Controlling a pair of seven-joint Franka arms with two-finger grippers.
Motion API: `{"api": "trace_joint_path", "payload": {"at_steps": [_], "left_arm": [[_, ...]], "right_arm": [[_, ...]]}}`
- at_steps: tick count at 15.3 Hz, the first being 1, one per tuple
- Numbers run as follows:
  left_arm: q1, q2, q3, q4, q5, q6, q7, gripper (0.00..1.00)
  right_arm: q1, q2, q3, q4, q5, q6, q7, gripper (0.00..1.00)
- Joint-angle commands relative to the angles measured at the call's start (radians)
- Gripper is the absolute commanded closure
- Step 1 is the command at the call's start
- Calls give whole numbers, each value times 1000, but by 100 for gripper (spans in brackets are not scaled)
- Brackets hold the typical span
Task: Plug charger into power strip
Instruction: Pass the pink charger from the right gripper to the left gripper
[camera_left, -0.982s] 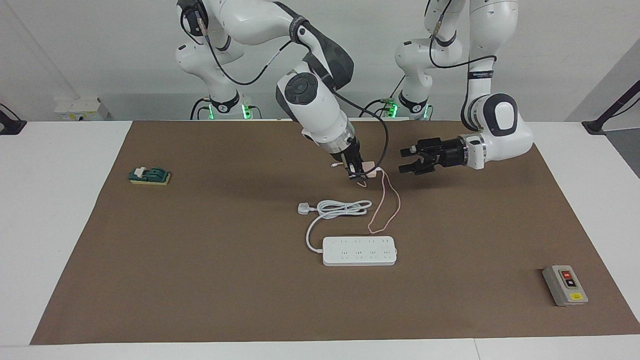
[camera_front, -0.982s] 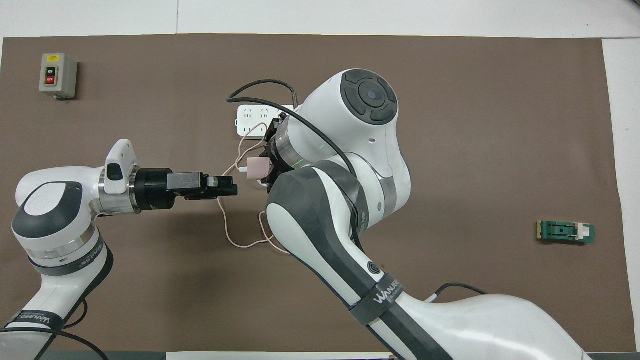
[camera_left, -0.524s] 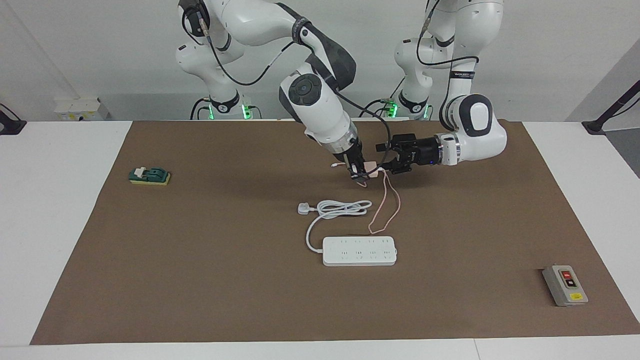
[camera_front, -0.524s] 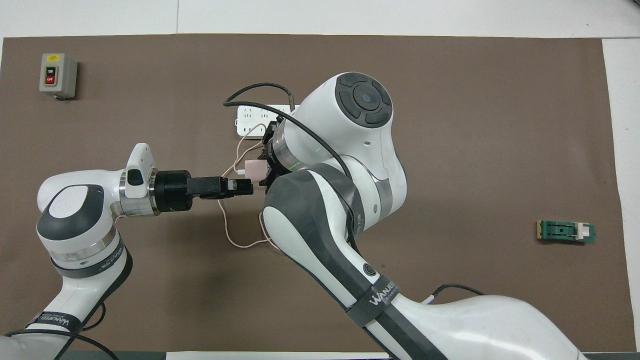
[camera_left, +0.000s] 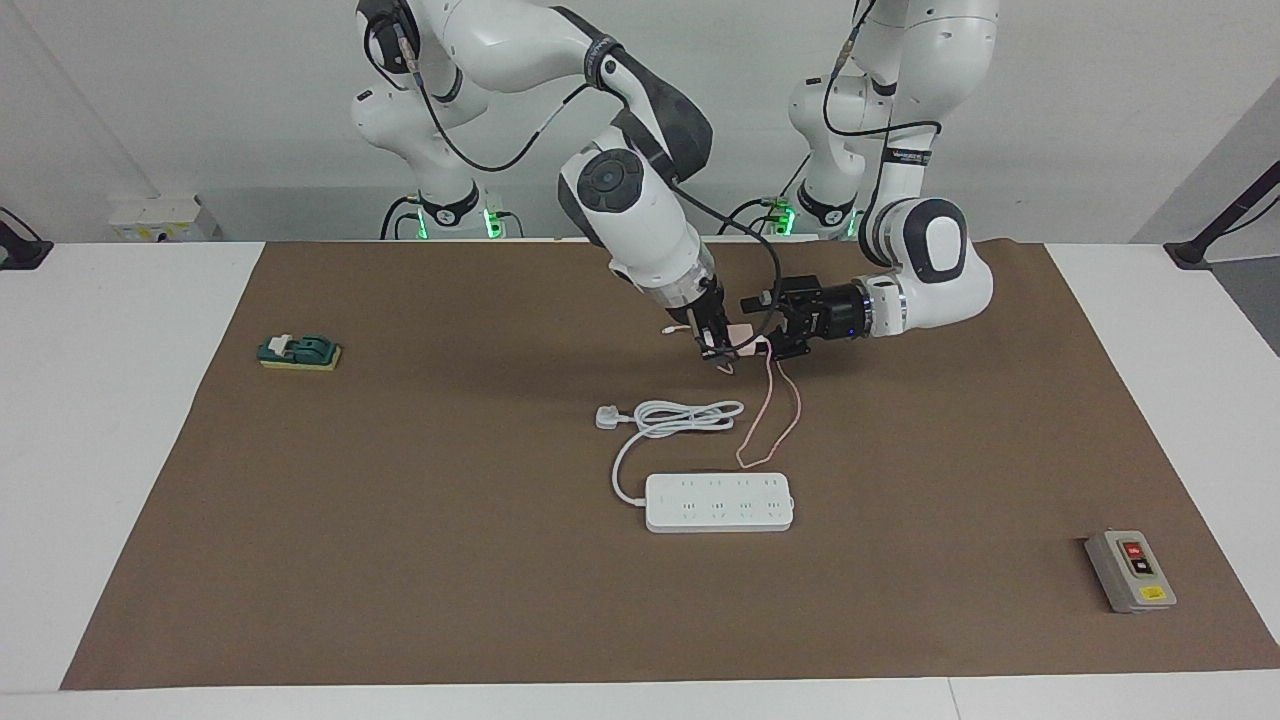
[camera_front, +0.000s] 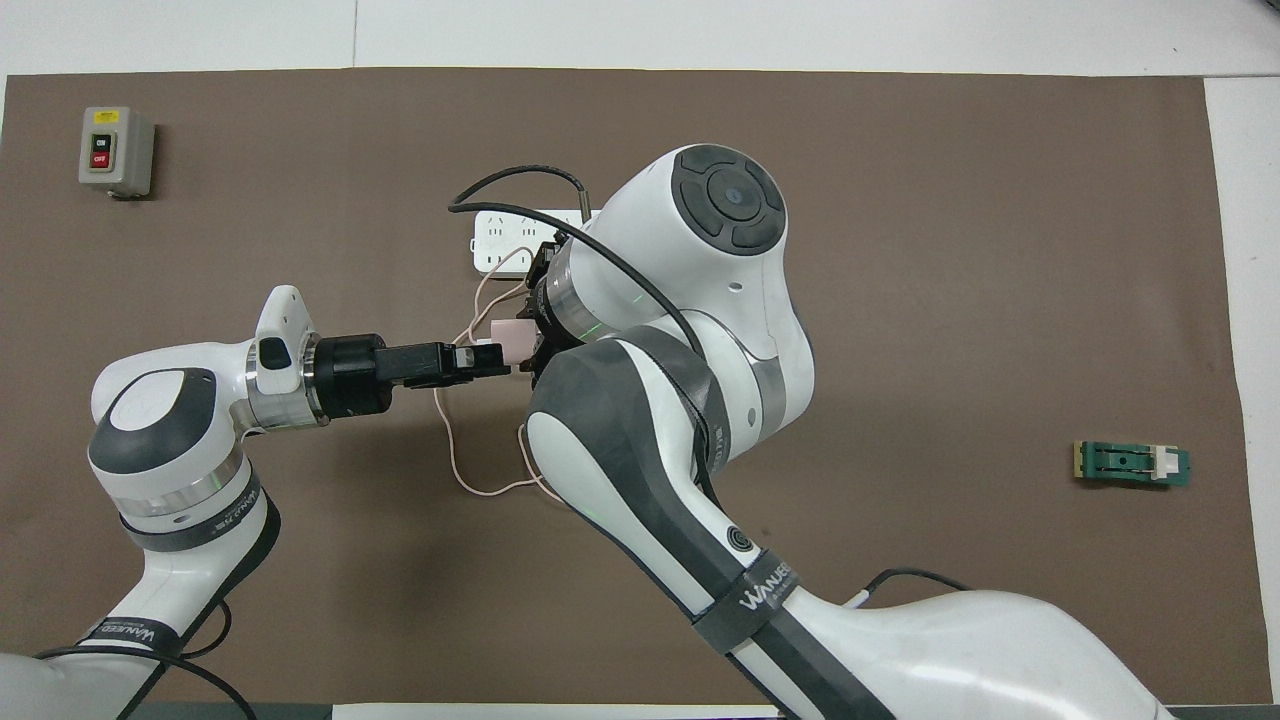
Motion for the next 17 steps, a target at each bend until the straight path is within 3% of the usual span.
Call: {"api": "trace_joint_path", "payload": {"at_steps": [1,8,13,16,17], "left_arm": [[-9,10,5,7,-25,11,22,0],[-37,12,3,4,-27,20,24,15],[-37,12,5,3,-32,24,22,51],[-35,10,5,3,-32,31,22,60],[-34,12,5,3,-32,31,22,68]], "right_arm": [[2,-7,-4,-12,-1,9,16,100],[2,-7,-4,-12,-7,7,17,100],[2,-7,-4,-12,-13,4,17,100],[2,-7,-4,-12,-15,1,17,100],[2,-7,-4,-12,-15,1,17,100]]}}
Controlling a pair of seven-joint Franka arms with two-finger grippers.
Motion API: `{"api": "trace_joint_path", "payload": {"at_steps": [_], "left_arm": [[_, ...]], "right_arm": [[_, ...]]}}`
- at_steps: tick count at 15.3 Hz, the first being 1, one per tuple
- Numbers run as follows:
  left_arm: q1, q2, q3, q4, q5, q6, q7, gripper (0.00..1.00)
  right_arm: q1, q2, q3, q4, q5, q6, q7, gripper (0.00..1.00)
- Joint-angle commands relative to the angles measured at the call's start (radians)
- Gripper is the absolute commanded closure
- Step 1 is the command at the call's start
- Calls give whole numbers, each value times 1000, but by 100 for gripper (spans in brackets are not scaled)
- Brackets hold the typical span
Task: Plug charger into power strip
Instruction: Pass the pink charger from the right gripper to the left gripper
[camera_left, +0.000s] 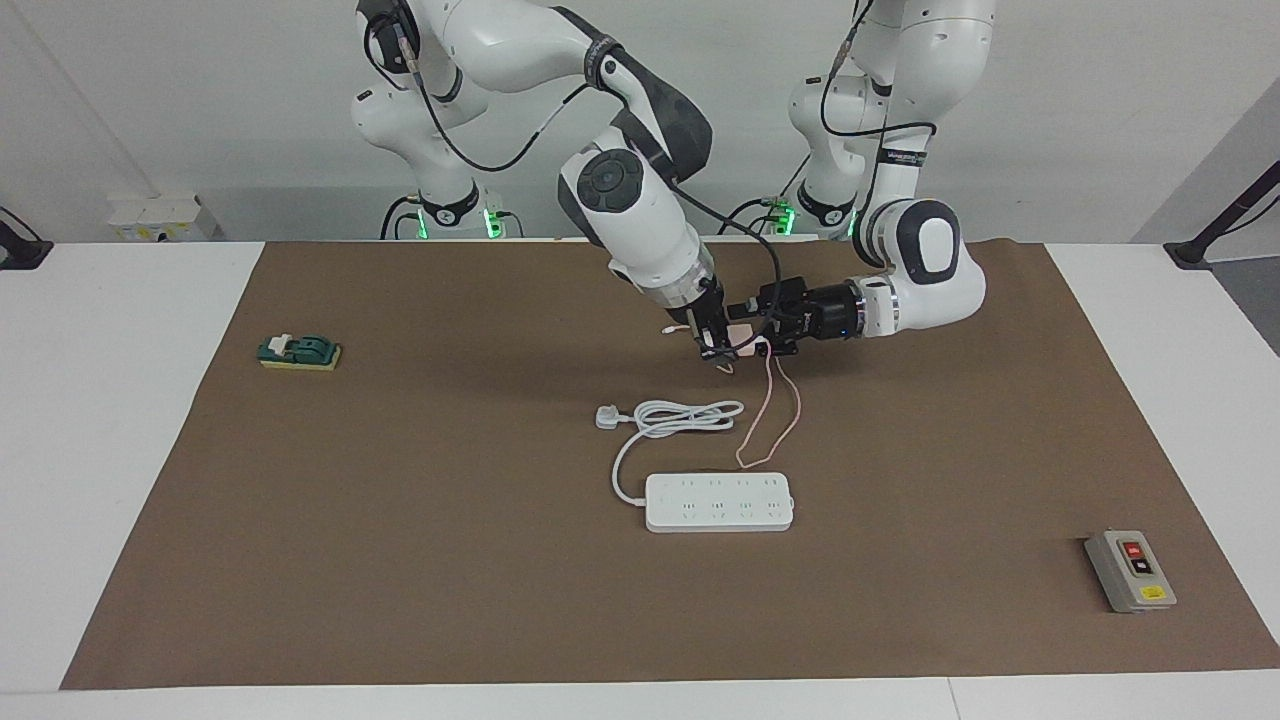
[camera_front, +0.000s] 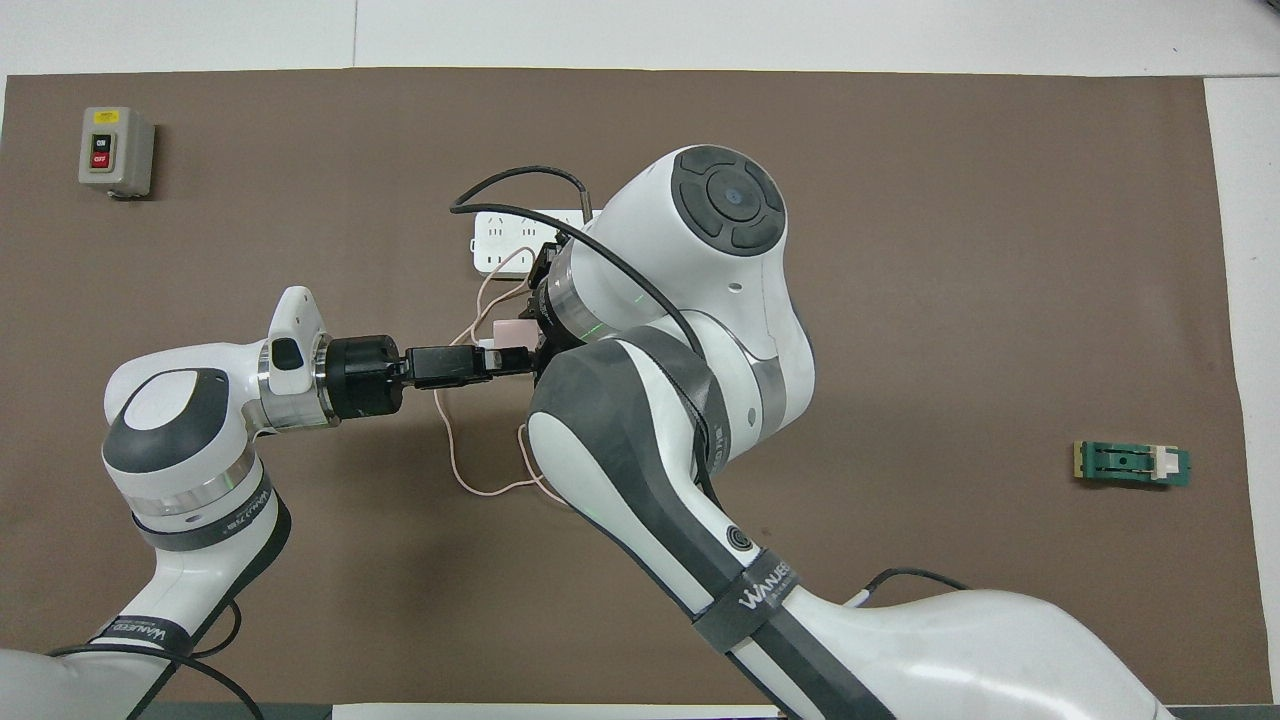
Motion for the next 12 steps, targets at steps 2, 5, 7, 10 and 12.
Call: {"api": "trace_joint_path", "payload": {"at_steps": [2,5,7,10,12], "left_arm": [[-13,5,10,3,-23,25,18,85],[-10,5,10,6,-23,31,18,99],[-8,5,10,7,-23,30,18,99],[-3,7,10,19,-23,23,17,99],[1,8,10,27,-23,23,17,99]], "right_arm": [[2,-7,-2,-9,-13,0,17,100],[2,-7,-2,-9,-15,0,17,100],[2,-7,-2,-9,-15,0,17,100],[2,-7,-2,-9,-15,0,17,100],[2,-7,-2,-9,-16,0,20,26]]}}
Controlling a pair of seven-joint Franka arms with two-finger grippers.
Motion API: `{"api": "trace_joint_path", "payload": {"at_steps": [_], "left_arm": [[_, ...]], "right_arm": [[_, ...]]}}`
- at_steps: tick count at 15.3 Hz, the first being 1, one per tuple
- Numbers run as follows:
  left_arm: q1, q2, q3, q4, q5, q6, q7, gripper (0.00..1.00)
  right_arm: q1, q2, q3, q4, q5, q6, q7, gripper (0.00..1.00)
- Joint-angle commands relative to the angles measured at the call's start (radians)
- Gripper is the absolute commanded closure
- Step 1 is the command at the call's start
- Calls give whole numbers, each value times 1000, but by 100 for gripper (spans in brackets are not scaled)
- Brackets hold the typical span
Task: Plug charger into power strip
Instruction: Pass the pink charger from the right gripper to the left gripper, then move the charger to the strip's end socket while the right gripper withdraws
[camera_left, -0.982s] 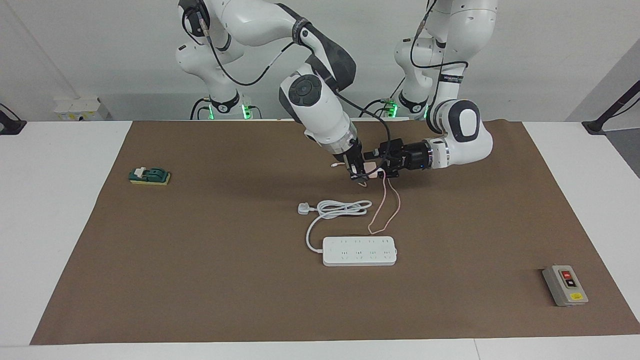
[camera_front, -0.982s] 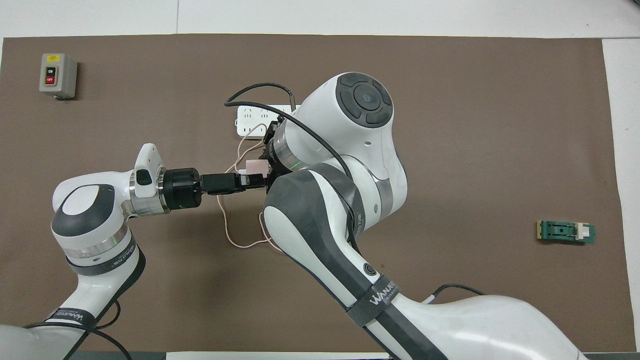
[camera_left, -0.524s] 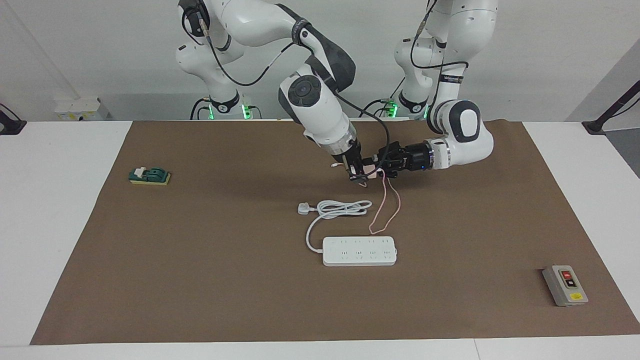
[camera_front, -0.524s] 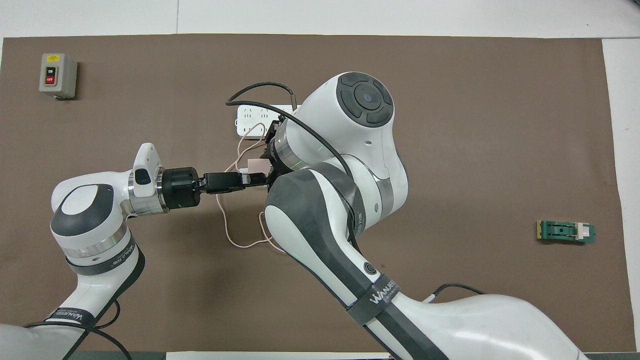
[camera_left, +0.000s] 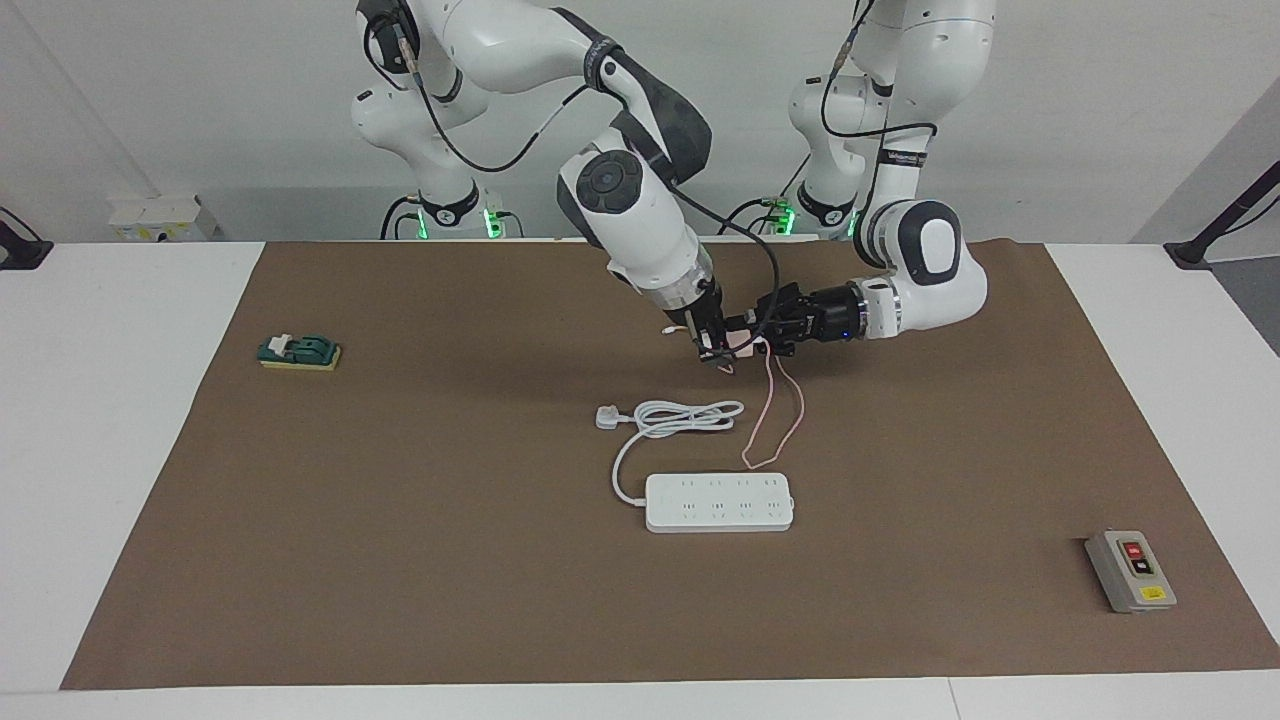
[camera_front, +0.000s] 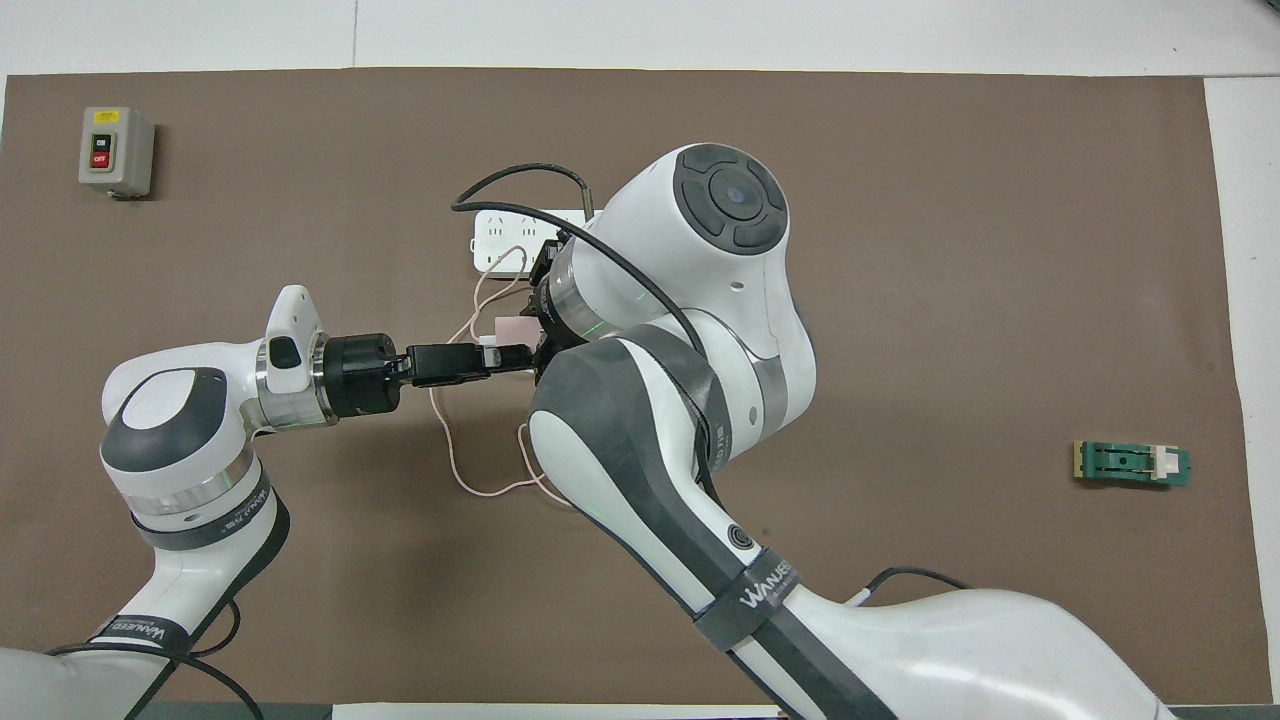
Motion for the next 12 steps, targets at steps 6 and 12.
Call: {"api": "trace_joint_path", "payload": {"at_steps": [6,12], "left_arm": [[33,4,7,34,-22,-8,18,99],[94,10,13,91,23,-5,10,99]], "right_arm": [[-5,-9,-2,-8,-37,-22,19,0],[-80,-24,-27,4,-37,-80,-55,0]]}}
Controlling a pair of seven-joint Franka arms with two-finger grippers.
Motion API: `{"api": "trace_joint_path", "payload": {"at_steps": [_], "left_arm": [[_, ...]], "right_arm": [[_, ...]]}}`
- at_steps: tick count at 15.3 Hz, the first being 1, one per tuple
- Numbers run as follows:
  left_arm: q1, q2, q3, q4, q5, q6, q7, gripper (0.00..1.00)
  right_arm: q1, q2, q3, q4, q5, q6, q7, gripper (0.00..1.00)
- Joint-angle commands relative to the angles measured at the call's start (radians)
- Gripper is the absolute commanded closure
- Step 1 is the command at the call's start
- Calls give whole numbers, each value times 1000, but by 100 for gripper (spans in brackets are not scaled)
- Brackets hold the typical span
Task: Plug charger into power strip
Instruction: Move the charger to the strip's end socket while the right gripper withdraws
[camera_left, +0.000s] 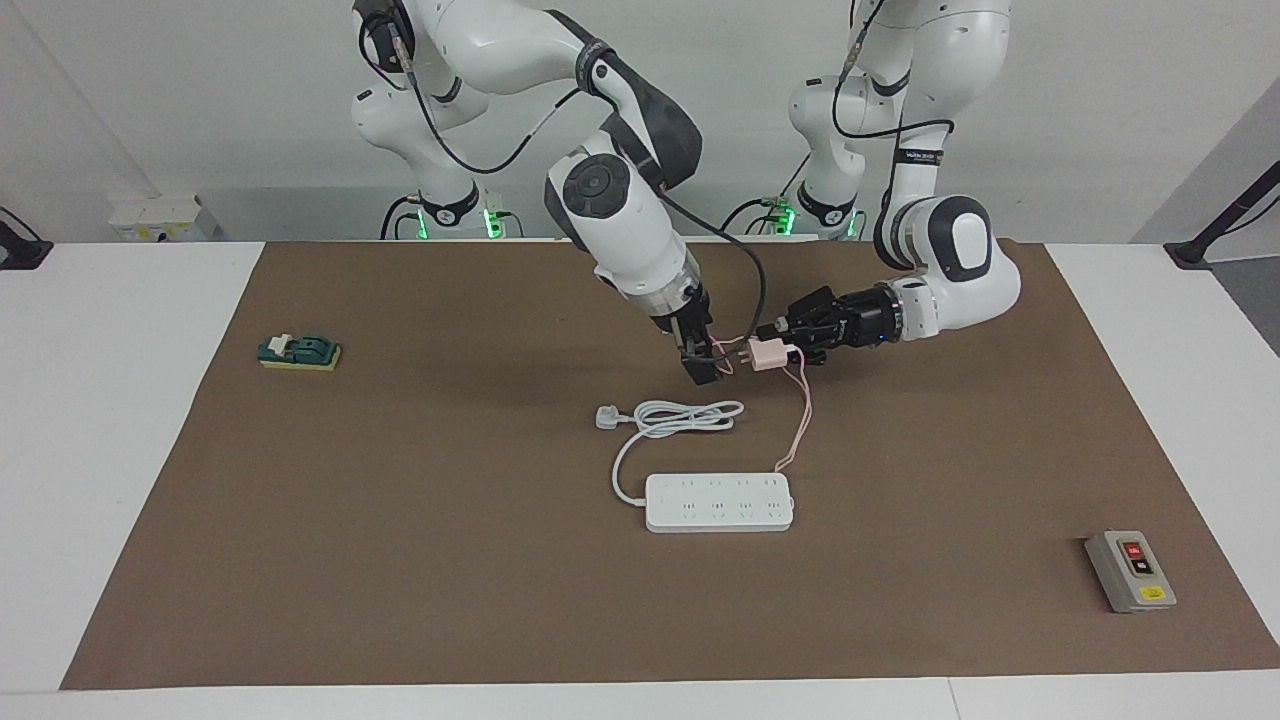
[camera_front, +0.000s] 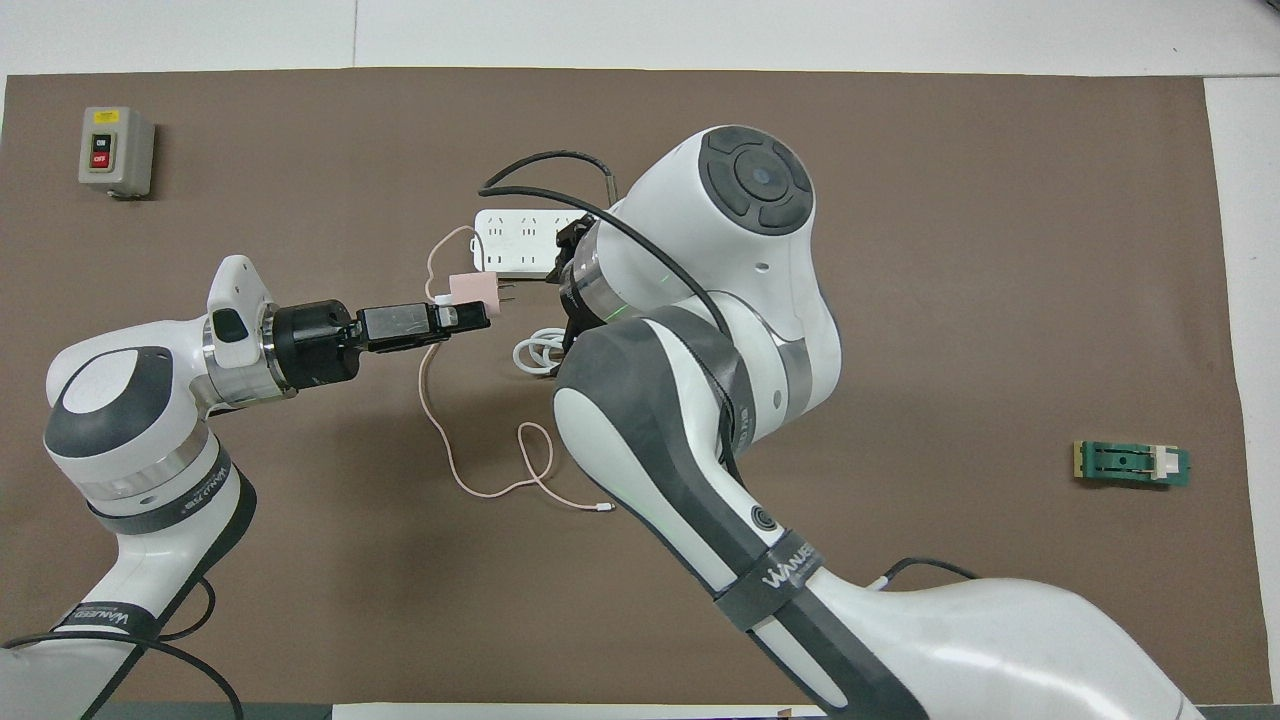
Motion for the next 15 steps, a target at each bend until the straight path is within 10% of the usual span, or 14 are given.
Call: {"api": "trace_joint_path", "payload": {"at_steps": [1,15], "left_arm": [[65,18,-4,57,73,-15,9,99],[107,243,-6,553,821,33,-79,100]], "right_arm": [[-77,-25,1,7,-19,-68,-75,0],[-365,-134,0,31,-203,-349,-954,0]]}}
